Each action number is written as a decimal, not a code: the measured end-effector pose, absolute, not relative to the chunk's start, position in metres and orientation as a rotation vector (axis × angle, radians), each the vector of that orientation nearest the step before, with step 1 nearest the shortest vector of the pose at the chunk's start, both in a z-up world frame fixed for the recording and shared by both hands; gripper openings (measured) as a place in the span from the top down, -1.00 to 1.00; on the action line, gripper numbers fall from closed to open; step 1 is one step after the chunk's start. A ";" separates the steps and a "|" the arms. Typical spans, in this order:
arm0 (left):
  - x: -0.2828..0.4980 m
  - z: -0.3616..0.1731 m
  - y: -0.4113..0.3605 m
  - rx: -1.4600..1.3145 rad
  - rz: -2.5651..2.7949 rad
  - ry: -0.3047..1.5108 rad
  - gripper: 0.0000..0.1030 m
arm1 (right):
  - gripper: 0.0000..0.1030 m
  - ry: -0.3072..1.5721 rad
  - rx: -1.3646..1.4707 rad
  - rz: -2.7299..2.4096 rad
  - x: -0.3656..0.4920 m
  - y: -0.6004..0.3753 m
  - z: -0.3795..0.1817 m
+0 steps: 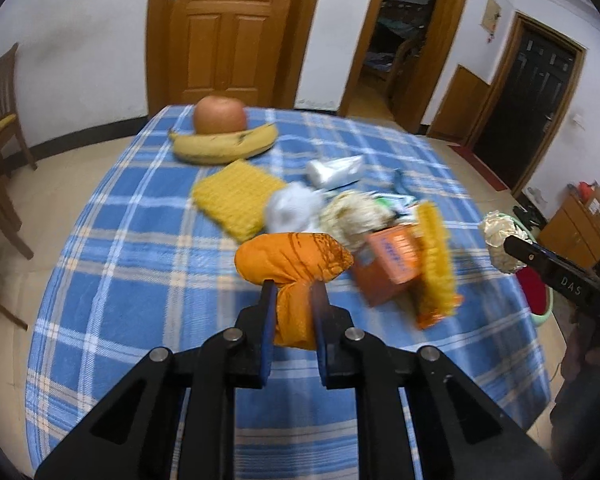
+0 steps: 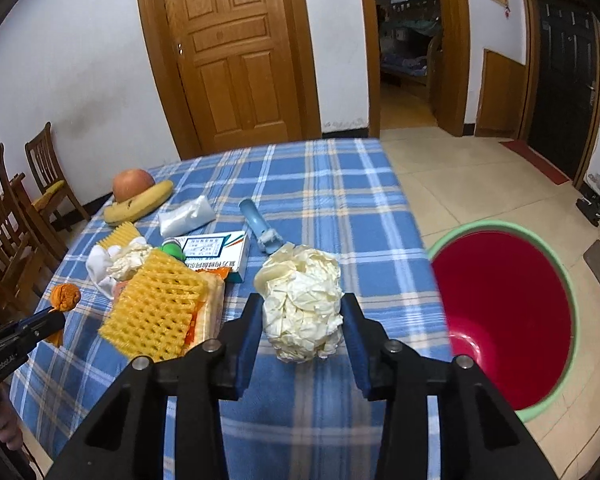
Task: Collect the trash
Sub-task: 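Carry both items over the red bucket and open both tools to drop them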
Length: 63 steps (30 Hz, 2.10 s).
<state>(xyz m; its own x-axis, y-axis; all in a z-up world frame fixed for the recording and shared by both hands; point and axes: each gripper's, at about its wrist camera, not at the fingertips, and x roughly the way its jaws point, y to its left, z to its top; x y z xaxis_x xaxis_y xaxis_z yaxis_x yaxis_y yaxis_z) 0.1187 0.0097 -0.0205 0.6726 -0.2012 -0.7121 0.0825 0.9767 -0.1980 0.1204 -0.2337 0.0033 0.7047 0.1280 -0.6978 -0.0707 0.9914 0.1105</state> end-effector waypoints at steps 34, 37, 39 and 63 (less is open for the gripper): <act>0.171 0.012 -0.245 0.121 -0.601 0.802 0.69 | 0.09 0.739 0.235 -0.201 0.078 -0.412 0.001; 0.178 0.004 -0.263 0.138 -0.624 0.820 0.69 | 0.05 0.754 0.242 -0.225 0.081 -0.424 -0.005; 0.181 0.000 -0.270 0.142 -0.633 0.829 0.69 | 0.05 0.759 0.251 -0.235 0.082 -0.431 -0.008; 0.191 -0.028 -0.312 0.192 -0.672 0.870 0.18 | -0.32 0.736 0.360 -0.281 0.070 -0.467 -0.014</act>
